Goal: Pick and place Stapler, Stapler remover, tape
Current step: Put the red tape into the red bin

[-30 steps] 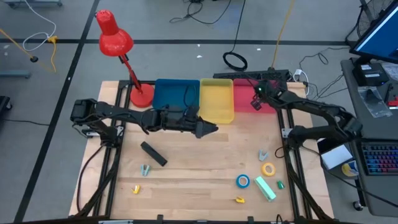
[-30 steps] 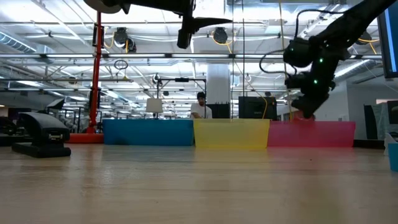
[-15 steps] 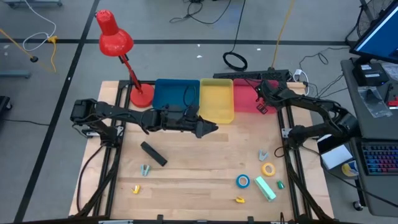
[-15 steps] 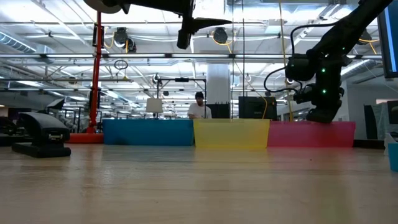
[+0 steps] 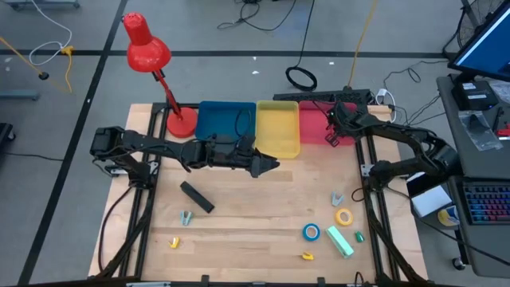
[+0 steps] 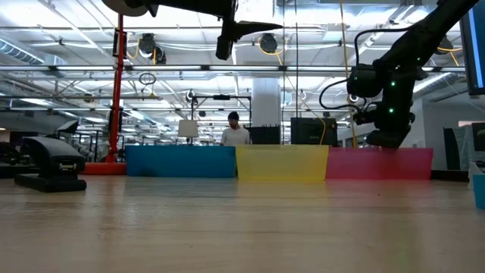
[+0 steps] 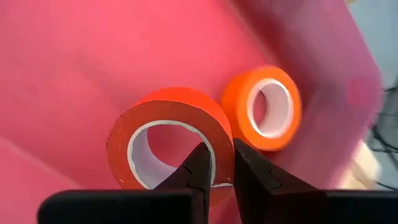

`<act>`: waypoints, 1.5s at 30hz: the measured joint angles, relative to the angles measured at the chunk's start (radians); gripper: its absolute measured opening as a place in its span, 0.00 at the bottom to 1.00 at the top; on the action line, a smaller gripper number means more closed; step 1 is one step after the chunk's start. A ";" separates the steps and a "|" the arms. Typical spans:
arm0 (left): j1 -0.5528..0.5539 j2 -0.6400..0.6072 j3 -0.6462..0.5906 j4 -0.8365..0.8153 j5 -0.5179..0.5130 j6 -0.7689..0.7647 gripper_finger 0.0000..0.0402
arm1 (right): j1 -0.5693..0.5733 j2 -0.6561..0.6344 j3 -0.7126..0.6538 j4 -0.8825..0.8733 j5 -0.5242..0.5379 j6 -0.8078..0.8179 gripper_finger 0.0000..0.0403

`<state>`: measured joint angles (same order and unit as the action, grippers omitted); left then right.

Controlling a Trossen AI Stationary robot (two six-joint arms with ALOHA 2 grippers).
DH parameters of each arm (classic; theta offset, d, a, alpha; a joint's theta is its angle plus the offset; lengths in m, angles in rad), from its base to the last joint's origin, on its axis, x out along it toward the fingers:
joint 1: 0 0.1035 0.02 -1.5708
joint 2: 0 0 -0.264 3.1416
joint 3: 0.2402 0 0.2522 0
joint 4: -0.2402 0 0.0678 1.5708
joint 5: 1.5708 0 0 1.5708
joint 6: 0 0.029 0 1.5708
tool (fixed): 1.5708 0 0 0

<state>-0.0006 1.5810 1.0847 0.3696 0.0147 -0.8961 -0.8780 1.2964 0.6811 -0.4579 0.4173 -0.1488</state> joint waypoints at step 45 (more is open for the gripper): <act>0.012 0.000 0.000 0.000 0.001 -0.016 0.61 | -0.044 0.110 0.000 0.297 -0.029 -0.115 0.11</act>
<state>0.0116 1.5814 1.0843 0.3698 0.0158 -0.9125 -0.9222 1.4067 0.6811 -0.1610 0.3883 -0.2640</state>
